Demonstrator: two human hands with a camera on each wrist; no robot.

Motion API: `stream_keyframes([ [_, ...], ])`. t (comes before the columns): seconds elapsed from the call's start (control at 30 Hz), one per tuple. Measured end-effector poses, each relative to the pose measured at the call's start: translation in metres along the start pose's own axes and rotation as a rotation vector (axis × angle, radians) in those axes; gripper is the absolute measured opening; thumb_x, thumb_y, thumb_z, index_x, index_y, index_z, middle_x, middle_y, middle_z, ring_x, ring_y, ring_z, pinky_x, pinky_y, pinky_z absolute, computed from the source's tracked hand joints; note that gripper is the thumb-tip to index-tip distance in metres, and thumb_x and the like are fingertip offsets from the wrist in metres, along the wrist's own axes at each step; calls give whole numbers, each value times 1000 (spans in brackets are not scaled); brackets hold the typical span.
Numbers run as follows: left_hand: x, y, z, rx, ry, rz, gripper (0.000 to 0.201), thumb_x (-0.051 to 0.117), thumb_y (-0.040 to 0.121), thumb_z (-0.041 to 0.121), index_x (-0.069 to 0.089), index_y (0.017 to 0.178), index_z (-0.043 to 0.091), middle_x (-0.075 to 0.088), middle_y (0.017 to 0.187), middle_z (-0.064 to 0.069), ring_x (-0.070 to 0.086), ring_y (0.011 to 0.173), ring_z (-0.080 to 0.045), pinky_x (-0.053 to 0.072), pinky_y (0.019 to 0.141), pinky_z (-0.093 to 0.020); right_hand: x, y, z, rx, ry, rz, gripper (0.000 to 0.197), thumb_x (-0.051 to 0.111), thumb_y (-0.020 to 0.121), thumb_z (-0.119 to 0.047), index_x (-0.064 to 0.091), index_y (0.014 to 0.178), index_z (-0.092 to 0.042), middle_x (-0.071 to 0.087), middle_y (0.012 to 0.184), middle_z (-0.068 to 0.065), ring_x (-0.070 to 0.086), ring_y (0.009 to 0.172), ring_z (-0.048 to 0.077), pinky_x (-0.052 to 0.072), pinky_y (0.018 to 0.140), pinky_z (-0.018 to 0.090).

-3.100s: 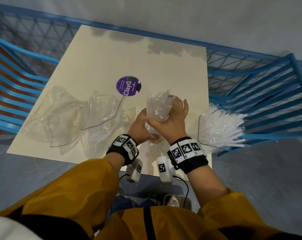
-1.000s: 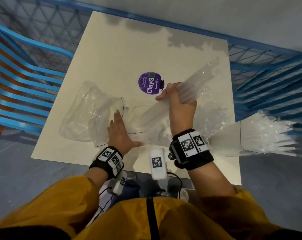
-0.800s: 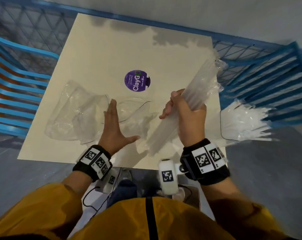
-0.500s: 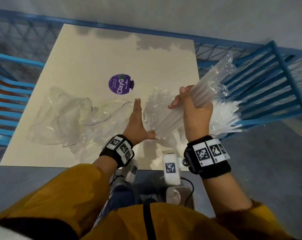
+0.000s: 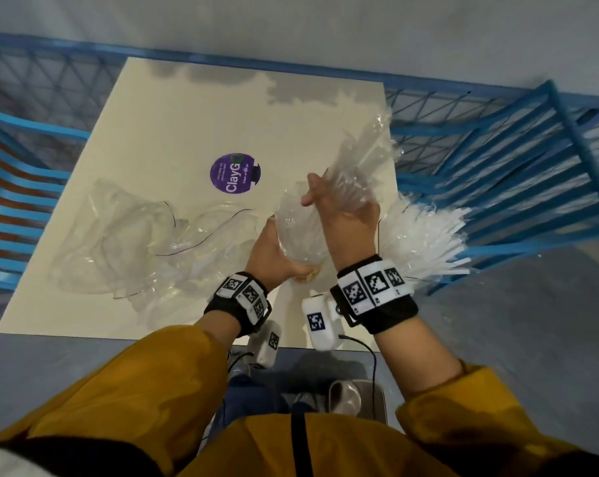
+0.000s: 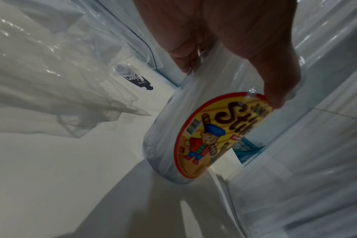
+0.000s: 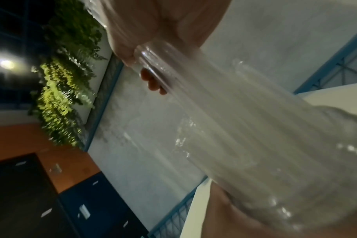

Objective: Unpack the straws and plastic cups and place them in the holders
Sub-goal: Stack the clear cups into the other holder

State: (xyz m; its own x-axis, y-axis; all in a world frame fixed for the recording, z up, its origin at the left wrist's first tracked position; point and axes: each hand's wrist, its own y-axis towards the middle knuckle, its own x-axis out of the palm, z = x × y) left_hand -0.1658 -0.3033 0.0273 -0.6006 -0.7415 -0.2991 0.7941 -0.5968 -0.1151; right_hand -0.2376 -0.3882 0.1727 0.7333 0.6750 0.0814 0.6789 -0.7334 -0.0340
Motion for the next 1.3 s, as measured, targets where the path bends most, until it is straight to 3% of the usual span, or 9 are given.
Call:
stream_keyframes([
  [0.2, 3, 2, -4, 4, -16, 6, 103, 95, 41, 22, 40, 129, 25, 58, 124, 7, 57, 113, -3, 51, 95, -28, -16, -23, 30, 252, -276, -194, 41, 46, 96, -28, 48, 64, -53, 24, 46, -63, 35, 72, -41, 9, 100, -5],
  [0.3, 6, 0, -2, 22, -45, 16, 101, 95, 42, 23, 41, 126, 22, 58, 123, 4, 58, 111, -4, 51, 95, -28, -27, -22, 25, 258, -186, -31, 36, 54, 91, -26, 59, 63, -47, 53, 58, -48, 49, 74, -28, 32, 98, 12],
  [0.4, 10, 0, -2, 27, -78, 30, 106, 96, 41, 27, 39, 130, 24, 57, 127, 3, 57, 118, -10, 52, 96, -34, -30, -17, 19, 164, -120, 33, 3, 58, 88, -28, 57, 90, -31, 59, 77, -33, 47, 83, -30, 31, 87, -2],
  [0.5, 13, 3, -8, 26, -52, 21, 111, 97, 40, 33, 38, 134, 25, 59, 127, 2, 58, 118, -14, 52, 95, -41, -29, -18, 22, 213, -65, -23, 51, 67, 79, -40, 56, 111, -2, 69, 101, -7, 61, 100, 5, 35, 80, -3],
  [0.6, 12, 5, -11, 29, 4, 26, 104, 95, 44, 32, 39, 132, 26, 59, 123, 5, 59, 114, -10, 53, 92, -34, -20, -19, 31, 305, -66, -101, 21, 70, 81, -25, 49, 80, -27, 62, 82, -8, 56, 68, -9, 34, 49, -7],
  [0.8, 14, 8, -6, 52, 5, -1, 84, 87, 55, 34, 47, 126, 16, 64, 113, 3, 64, 105, -5, 56, 84, -27, -7, -22, 44, 178, -115, -96, 34, 78, 70, -12, 60, 97, -22, 67, 99, -3, 65, 92, 5, 53, 84, 24],
  [0.97, 15, 7, -6, 60, 23, -9, 67, 85, 59, 24, 52, 118, 18, 65, 109, 1, 65, 102, -7, 56, 82, -26, -22, -24, 10, -183, -448, -244, 79, 82, 64, -31, 36, 128, -33, 59, 94, -9, 59, 79, -3, 46, 70, 8],
  [1.13, 12, 3, -9, 71, 29, 43, 102, 93, 46, 35, 35, 130, 30, 53, 128, 6, 52, 120, -4, 48, 96, -23, -6, -10, 0, -333, -705, -201, 37, 66, 81, -42, 58, 113, -24, 69, 101, -2, 62, 95, 19, 47, 85, 31],
  [1.3, 15, 4, -6, 71, 2, 38, 101, 93, 47, 31, 38, 131, 20, 57, 124, 4, 58, 113, -5, 52, 93, -25, -14, -7, 55, -404, -776, -142, 14, 65, 76, -28, 64, 87, -20, 56, 115, -1, 42, 121, 17, 16, 111, 50],
])
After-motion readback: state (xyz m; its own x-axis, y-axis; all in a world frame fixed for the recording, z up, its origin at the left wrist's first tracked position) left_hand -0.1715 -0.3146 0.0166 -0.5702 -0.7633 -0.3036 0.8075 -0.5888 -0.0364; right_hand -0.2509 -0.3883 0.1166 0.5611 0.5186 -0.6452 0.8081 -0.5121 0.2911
